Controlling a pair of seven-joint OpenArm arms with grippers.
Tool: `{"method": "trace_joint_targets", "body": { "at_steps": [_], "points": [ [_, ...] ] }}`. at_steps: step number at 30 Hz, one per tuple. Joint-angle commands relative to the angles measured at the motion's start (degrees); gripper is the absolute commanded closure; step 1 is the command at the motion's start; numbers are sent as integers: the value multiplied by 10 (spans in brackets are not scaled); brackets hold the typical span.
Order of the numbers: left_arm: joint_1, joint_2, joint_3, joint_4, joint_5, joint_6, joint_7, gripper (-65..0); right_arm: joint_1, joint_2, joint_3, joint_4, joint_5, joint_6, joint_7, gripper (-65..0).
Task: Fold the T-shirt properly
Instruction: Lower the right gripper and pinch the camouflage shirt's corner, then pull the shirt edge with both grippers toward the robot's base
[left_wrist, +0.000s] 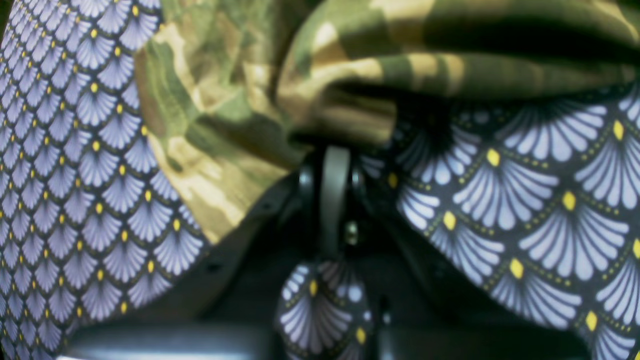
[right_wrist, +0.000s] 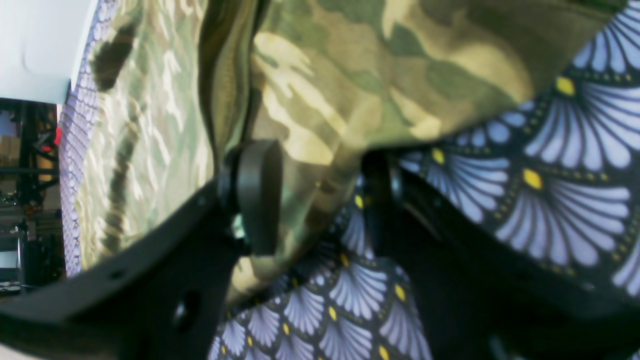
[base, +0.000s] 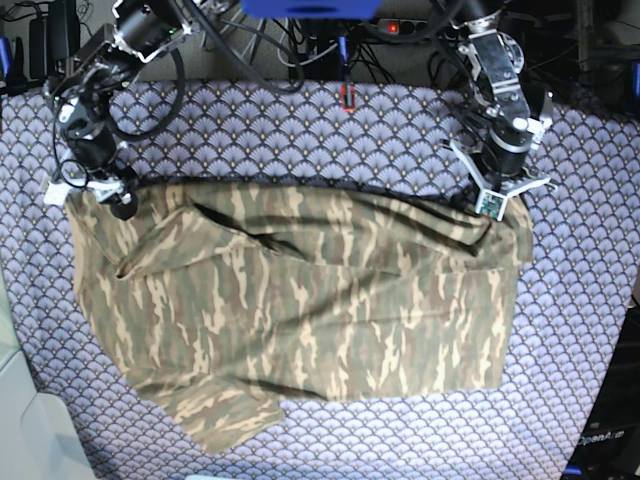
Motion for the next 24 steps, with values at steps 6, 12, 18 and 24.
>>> {"method": "trace_joint_targets", "body": {
  "at_steps": [6,12,18,24],
  "points": [
    [5,4,2,4,6,-16,16,0,7,4,-3,7,6,-2,24,-255],
    [5,4,0,4,6,-16,16,0,6,4,-3,7,5,-2,24,-23],
    [5,4,0,2,6,-16,16,0,-6,4,-1,11,6,-2,30,-9],
    [5,4,0,-1,3,-16,16,0,-34,4,-4,68,6,-2,46,0]
  ]
}}
